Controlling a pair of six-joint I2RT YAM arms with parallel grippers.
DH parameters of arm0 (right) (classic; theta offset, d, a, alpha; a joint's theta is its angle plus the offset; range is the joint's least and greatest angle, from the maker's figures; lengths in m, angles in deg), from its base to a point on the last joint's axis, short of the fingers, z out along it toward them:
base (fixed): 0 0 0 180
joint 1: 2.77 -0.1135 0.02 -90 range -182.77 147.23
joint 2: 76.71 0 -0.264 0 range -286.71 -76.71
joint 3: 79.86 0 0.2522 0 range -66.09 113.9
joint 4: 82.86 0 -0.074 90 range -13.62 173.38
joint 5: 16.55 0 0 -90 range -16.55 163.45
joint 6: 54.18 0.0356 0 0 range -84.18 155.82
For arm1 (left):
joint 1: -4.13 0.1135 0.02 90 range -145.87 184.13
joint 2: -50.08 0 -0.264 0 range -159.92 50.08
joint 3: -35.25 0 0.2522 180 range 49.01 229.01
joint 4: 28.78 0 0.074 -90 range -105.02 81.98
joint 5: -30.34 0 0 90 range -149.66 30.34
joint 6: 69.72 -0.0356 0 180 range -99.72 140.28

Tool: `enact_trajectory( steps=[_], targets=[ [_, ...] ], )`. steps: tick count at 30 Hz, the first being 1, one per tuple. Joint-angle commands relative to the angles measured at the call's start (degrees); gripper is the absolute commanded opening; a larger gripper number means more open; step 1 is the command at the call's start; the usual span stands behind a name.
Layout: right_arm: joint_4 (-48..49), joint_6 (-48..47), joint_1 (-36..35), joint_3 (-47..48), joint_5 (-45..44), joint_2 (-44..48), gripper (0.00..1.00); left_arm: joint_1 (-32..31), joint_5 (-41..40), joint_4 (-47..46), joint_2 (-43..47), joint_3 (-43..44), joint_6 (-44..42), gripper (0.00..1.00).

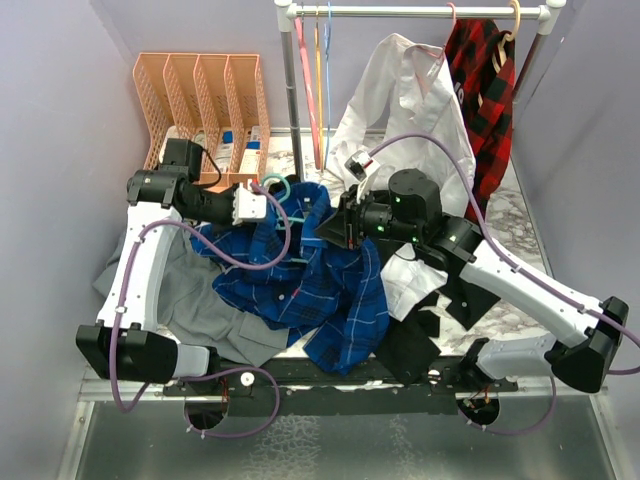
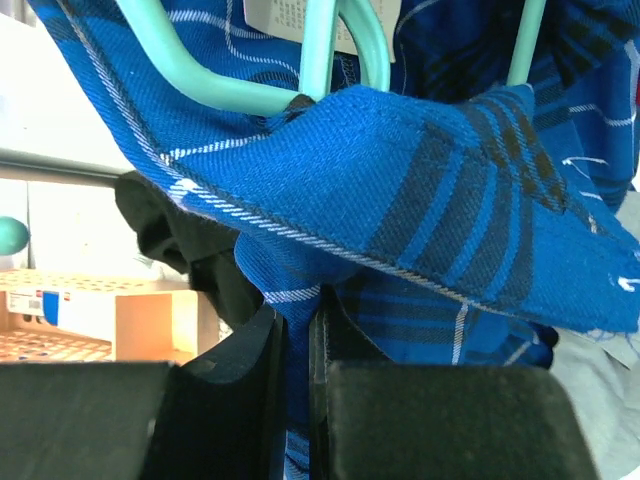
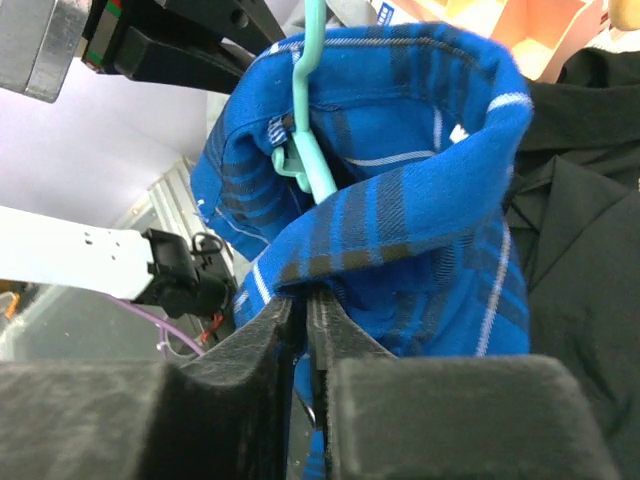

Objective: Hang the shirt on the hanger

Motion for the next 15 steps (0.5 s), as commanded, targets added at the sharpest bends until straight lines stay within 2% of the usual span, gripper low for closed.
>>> enact_trajectory(
  steps=[1,4,7,10,13,15],
  targets=[
    [-6.4,-7.4,0.0,5.0,-3.9,2.3,0.21,1.1,3.0,8.1,3.6,-2.9,-7.3,0.00],
    [-11.9,-11.8,0.1,7.6,-1.3,3.6,0.50,2.8,0.5,8.1,4.1,-4.1,-9.4,0.00],
    [-18.1,-13.4,0.1,10.3,3.7,2.7,0.69,3.3,2.9,8.1,3.7,-3.0,-9.0,0.00],
    [-22.7,-14.2,0.1,11.1,3.5,3.9,0.76,3.3,6.8,8.1,2.7,-1.8,-7.8,0.00],
    [-27.2,-16.9,0.0,11.0,-0.5,8.9,0.77,3.3,7.6,8.1,1.9,-1.5,-8.2,0.00],
    [-31.9,-19.4,0.1,10.6,-0.1,12.1,0.77,3.3,6.6,8.1,1.3,-1.6,-8.9,0.00]
  ],
)
